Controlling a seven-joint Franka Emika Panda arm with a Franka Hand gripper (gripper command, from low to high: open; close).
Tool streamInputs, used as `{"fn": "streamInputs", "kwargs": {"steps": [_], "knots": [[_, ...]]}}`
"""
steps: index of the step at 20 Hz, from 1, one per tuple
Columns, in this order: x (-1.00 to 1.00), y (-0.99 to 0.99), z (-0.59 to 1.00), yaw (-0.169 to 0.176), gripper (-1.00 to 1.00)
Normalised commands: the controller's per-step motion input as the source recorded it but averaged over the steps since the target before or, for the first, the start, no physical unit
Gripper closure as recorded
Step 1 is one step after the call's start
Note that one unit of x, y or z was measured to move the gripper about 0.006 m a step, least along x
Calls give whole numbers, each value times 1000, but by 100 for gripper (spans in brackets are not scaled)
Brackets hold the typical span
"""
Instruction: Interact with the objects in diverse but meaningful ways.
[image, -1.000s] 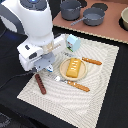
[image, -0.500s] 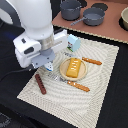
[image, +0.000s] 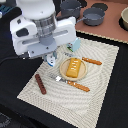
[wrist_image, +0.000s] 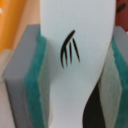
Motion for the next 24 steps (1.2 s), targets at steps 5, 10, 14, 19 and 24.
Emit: {"fn": "streamInputs", "kwargs": {"steps": [5,10,14,19,24], "knots": [[830,-617,378,-76,100],[739,-670,47,-76,100],[708,-666,0,-72,100],[706,-671,-8,-72,100],[705,-395,-163,-64,100]]}}
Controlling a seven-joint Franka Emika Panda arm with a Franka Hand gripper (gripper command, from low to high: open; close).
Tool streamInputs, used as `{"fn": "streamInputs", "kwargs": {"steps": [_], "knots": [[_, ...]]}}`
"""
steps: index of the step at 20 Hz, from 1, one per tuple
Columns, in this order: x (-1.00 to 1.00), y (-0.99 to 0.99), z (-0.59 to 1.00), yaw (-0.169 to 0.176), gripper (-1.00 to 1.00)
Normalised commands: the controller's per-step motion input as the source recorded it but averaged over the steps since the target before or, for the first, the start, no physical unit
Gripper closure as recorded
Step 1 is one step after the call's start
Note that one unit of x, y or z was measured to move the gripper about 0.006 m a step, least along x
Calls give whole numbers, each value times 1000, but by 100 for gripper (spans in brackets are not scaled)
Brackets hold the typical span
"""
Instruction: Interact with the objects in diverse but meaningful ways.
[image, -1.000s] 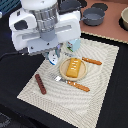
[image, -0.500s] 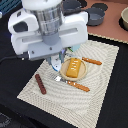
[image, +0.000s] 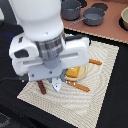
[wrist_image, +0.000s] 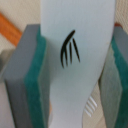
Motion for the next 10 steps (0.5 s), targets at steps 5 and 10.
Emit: {"fn": "streamInputs", "kwargs": {"steps": [5,10], "knots": [[666,-124,-253,-27,100],[729,0,-229,-22,100]]}}
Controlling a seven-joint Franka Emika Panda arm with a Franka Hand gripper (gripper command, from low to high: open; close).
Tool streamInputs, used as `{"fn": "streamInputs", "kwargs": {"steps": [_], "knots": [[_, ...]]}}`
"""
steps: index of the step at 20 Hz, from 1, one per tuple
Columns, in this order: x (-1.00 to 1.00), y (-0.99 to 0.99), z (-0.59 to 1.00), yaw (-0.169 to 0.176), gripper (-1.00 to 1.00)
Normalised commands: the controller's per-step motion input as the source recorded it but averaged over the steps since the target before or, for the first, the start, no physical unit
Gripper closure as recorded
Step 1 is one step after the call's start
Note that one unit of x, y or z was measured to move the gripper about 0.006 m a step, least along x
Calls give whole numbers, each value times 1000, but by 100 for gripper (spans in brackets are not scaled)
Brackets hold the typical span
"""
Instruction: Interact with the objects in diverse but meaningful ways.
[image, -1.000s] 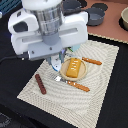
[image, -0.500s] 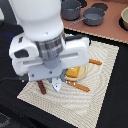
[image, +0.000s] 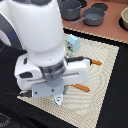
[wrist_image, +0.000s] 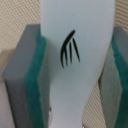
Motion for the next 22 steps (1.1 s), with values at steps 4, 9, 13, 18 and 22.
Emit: {"fn": "streamInputs", "kwargs": {"steps": [4,9,13,18,22], "knots": [[466,-68,-109,-10,100],[186,-93,0,0,100],[12,-135,278,0,-100],[-155,-50,967,0,-100],[-164,-9,973,0,-100]]}}
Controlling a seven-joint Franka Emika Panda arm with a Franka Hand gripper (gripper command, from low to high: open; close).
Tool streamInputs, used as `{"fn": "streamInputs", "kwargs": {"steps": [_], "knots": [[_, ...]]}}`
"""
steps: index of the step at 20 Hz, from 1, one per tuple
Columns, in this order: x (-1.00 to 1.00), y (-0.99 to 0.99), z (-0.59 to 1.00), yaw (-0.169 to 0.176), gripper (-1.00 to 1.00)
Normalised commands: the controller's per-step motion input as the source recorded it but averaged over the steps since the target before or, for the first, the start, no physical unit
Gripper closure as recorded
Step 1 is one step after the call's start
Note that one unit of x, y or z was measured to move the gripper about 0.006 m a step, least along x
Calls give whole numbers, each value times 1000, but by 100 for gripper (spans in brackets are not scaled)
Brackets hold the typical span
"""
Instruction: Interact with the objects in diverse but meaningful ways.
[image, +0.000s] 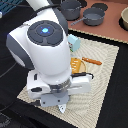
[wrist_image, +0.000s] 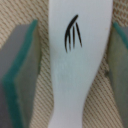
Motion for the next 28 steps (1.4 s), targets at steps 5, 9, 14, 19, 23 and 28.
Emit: {"fn": "streamInputs", "kwargs": {"steps": [5,9,14,19,23,28], "knots": [[-301,120,751,14,-100],[-664,446,437,63,-100],[-740,430,95,95,-100],[-806,260,-97,101,-100],[-801,61,-303,87,-100],[-831,-5,-456,68,-100]]}}
